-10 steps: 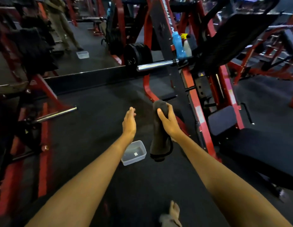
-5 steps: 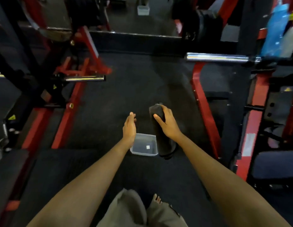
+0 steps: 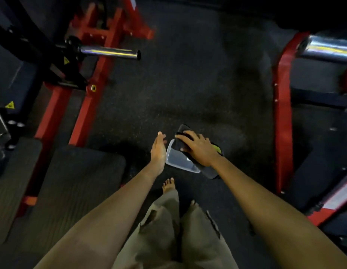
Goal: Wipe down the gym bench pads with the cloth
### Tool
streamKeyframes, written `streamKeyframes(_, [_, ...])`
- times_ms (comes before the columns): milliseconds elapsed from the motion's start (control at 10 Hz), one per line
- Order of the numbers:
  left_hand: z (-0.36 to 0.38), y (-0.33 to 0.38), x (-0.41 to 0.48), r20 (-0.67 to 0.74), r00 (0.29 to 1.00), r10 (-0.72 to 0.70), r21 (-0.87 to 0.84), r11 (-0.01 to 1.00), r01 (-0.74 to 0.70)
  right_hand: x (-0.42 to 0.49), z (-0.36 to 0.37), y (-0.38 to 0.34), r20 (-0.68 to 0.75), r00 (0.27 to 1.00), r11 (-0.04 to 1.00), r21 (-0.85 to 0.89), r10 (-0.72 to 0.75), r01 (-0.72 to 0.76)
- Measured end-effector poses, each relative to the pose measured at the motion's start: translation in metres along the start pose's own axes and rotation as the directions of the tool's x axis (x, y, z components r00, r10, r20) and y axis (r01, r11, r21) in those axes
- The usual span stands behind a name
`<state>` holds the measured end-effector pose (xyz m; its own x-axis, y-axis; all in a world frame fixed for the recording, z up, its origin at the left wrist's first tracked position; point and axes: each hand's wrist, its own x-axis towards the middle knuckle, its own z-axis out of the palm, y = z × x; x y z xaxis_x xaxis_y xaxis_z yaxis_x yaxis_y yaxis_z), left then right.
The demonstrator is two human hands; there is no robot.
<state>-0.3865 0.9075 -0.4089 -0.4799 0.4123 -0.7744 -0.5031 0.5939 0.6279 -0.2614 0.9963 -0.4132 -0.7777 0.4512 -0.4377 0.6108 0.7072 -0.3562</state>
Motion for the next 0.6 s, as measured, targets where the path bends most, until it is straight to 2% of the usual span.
streamKeyframes(100, [0.01, -0.006, 0.021, 0.005, 0.999, -0.048, 0.005, 0.999, 0.048, 0.024, 0.017, 0.019, 0.097, 0.994, 0.993, -0.098, -0.058, 0.067])
streamKeyframes(200, [0.019, -0.014, 0.043, -0.002, 0.996, -0.086, 0.017, 0.996, 0.086, 0.048, 0.034, 0.039, 0.29, 0.956, 0.985, -0.143, -0.047, 0.092])
streamKeyframes(300, [0.03, -0.02, 0.053, -0.028, 0.985, -0.172, 0.004, 0.985, 0.172, 0.057, 0.049, 0.058, 0.323, 0.943, 0.962, 0.22, 0.085, -0.162])
streamKeyframes(400, [0.049, -0.026, 0.057, 0.01, 0.972, -0.235, -0.038, 0.971, 0.235, 0.055, 0.063, 0.07, 0.39, 0.84, 0.365, 0.771, 0.376, -0.521])
streamKeyframes(500, [0.068, -0.022, 0.045, 0.065, 0.961, -0.268, -0.137, 0.952, 0.274, 0.039, 0.056, 0.078, 0.593, 0.685, -0.238, 0.802, 0.423, -0.548])
streamKeyframes(600, [0.078, -0.022, 0.042, 0.046, 0.948, -0.314, -0.252, 0.915, 0.315, 0.028, 0.034, 0.079, 0.626, 0.673, -0.367, 0.779, 0.394, -0.509])
